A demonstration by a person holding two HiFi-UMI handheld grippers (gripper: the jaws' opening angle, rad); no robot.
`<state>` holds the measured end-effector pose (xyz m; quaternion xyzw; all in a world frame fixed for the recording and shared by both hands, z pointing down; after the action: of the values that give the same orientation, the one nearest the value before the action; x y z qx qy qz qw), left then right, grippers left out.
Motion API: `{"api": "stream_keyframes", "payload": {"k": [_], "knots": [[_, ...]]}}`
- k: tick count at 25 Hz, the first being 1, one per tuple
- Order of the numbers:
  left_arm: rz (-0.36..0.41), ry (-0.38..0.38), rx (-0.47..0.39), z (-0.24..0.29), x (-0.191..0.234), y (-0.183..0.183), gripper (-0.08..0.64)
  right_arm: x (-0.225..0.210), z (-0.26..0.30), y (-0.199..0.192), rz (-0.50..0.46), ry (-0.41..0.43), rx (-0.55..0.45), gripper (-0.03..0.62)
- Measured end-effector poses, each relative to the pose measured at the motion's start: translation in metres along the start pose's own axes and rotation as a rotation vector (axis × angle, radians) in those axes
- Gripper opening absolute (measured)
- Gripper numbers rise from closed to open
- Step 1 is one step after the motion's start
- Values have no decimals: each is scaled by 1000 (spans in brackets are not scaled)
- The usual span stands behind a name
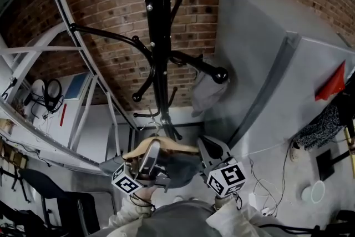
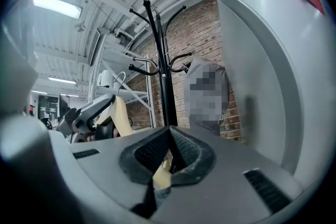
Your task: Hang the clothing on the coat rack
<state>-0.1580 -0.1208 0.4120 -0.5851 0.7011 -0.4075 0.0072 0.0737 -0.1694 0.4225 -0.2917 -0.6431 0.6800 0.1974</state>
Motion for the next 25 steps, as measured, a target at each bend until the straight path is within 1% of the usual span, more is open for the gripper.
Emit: {"api": "stream_keyframes", "payload": {"k": [7, 12, 18, 25], "knots": [[-5, -44, -5, 7, 2, 15, 111, 4, -3, 5, -24, -57, -16, 25], [10, -91, -10, 21, 1, 30, 111, 8, -9, 20, -77, -96, -53, 23], [20, -130, -20, 35, 4, 47, 110, 13, -9, 21, -74, -108, -64, 25], [26, -159, -26, 52, 11, 56, 104, 12, -8, 26, -83, -134, -93, 23]]}}
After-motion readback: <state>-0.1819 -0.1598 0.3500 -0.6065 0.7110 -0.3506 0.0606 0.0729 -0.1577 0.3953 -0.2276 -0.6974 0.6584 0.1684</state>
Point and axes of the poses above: the fingertips, and each gripper's own axes: z forward along the fingers, x to its left, y out of its top, the point moved 10 cm from there along -z, backward along the fingers, and after that the axes turned 7 degrees about -y, right-handed, at the moved point
